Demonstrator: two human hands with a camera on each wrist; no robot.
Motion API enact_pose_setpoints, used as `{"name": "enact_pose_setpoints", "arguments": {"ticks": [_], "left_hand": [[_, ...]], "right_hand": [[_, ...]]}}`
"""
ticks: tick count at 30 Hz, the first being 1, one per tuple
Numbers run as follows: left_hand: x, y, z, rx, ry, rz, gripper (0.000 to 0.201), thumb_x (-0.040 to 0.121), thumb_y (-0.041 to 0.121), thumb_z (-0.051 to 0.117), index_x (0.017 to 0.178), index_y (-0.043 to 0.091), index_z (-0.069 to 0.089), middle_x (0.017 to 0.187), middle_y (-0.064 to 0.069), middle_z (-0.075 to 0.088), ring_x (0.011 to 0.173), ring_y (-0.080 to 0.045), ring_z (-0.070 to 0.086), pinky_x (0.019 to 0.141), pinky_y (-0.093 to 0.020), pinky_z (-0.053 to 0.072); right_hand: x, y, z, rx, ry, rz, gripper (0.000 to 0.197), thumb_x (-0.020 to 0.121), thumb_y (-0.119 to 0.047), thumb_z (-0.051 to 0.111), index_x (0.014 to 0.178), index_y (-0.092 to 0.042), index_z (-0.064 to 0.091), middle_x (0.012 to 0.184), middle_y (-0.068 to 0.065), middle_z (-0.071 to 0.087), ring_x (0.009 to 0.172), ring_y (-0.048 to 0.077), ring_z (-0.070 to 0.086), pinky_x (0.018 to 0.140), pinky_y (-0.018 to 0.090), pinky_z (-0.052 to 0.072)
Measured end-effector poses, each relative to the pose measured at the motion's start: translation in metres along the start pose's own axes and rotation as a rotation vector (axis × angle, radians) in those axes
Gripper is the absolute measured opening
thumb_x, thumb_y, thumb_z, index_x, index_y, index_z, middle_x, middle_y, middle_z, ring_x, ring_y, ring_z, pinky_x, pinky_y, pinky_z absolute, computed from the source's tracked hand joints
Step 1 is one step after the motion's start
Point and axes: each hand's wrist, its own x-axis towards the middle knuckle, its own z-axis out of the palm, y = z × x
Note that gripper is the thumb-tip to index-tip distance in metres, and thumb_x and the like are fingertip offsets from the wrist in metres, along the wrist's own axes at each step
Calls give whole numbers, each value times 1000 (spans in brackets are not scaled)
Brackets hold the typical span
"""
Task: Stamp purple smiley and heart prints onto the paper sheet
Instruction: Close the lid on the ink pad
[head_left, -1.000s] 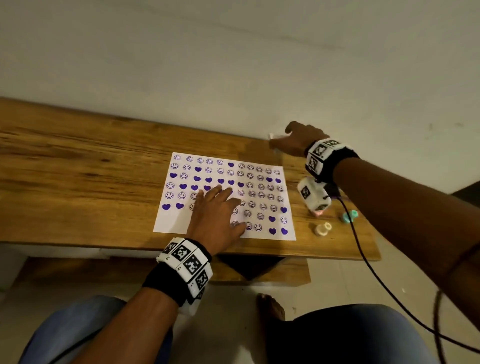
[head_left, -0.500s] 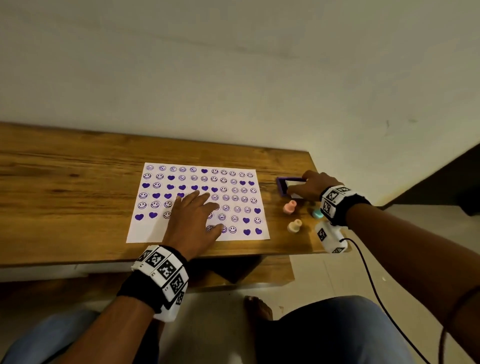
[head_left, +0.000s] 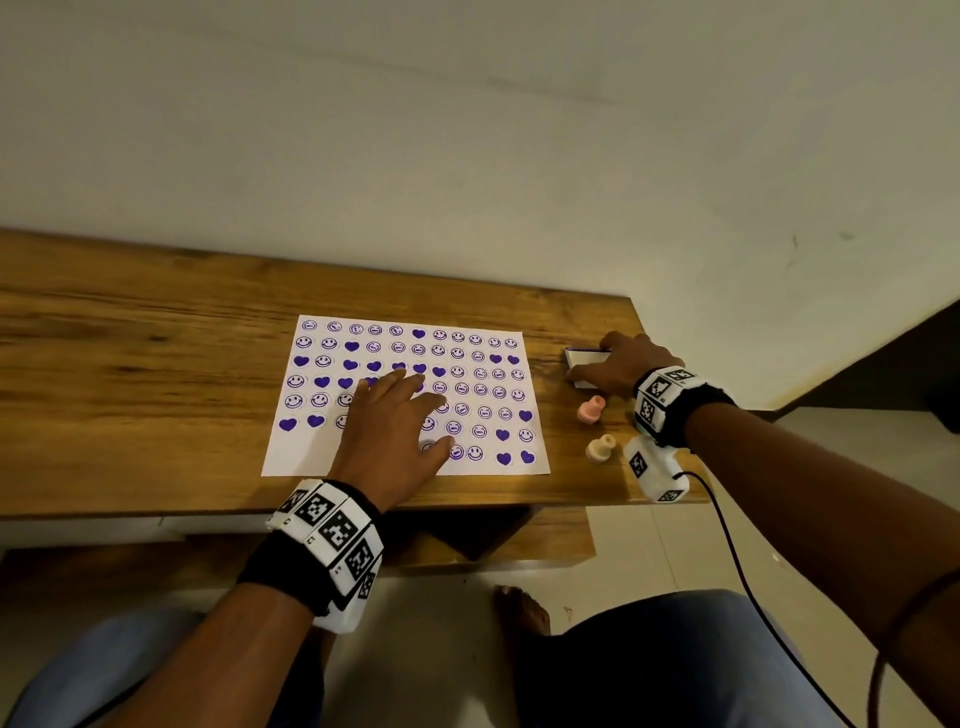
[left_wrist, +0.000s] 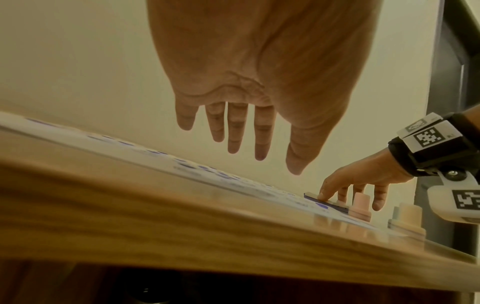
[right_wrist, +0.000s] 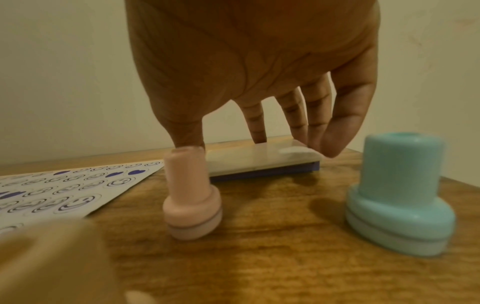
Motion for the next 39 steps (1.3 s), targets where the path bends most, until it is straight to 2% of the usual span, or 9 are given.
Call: {"name": "enact_pose_setpoints", "arguments": {"ticks": [3, 9, 13, 15, 19, 22, 29, 33, 39], "left_hand": [[0, 1, 0, 2, 8, -1, 51, 81, 48, 65, 128, 28, 59, 144, -2, 47, 141, -21, 29, 117, -46, 16], [0, -1, 1, -3, 8, 5, 53, 81, 50, 65, 128, 28, 59, 143, -3, 48, 140, -23, 31, 116, -48, 20], [0, 0, -1, -6, 13, -4, 53, 81, 51, 63, 128, 27, 59, 143, -3, 48, 140, -23, 31, 116, -48, 20], [0, 1, -2, -17, 16, 1, 54, 78, 52, 60, 126, 26, 61, 141, -4, 50, 138, -25, 33, 115, -49, 22], [0, 2, -4, -19, 23, 5, 52, 78, 47, 67, 124, 24, 63, 138, -7, 53, 137, -27, 36, 113, -51, 26], [-1, 4, -6, -10, 25, 1, 51, 78, 46, 69, 124, 25, 63, 139, -7, 52, 137, -27, 36, 113, -50, 26], [-2, 6, -9, -8, 31, -9, 51, 80, 47, 68, 125, 25, 62, 141, -6, 51, 138, -26, 34, 114, -47, 25], [-2, 8, -11, -13, 24, -20, 52, 81, 47, 67, 128, 26, 59, 144, -4, 47, 140, -25, 30, 114, -45, 21], [-2, 8, -11, 6, -5, -35, 53, 83, 49, 64, 131, 29, 56, 147, -2, 44, 141, -22, 27, 116, -43, 19]], "right_hand": [[2, 0, 1, -4, 9, -1, 82, 69, -80, 62, 133, -30, 50, 132, 10, 52, 114, 33, 56, 83, 38, 42], [6, 1, 0, 12, -11, 2, 83, 66, -81, 63, 131, -31, 51, 132, 11, 51, 114, 34, 56, 94, 44, 48], [10, 1, -2, 32, -34, 6, 85, 63, -79, 65, 131, -30, 50, 132, 13, 50, 115, 35, 55, 96, 47, 49], [11, 1, -2, 46, -44, 9, 83, 64, -77, 67, 130, -30, 50, 131, 13, 51, 114, 34, 55, 94, 43, 49], [14, 2, -4, 92, -57, 8, 82, 63, -72, 73, 128, -28, 52, 126, 10, 59, 108, 30, 57, 88, 38, 52], [15, 3, -2, 124, -63, 27, 88, 56, -74, 73, 129, -30, 51, 127, 11, 57, 108, 30, 58, 89, 40, 54], [15, 7, -1, 147, -17, 51, 83, 65, -74, 72, 131, -28, 51, 128, 14, 49, 115, 34, 54, 86, 35, 48], [16, 7, -1, 168, -30, 48, 86, 65, -77, 69, 132, -26, 53, 129, 13, 54, 112, 32, 56, 87, 36, 50], [16, 6, -2, 154, -78, 34, 79, 70, -73, 67, 129, -21, 56, 123, 7, 62, 100, 25, 56, 76, 31, 45]]}}
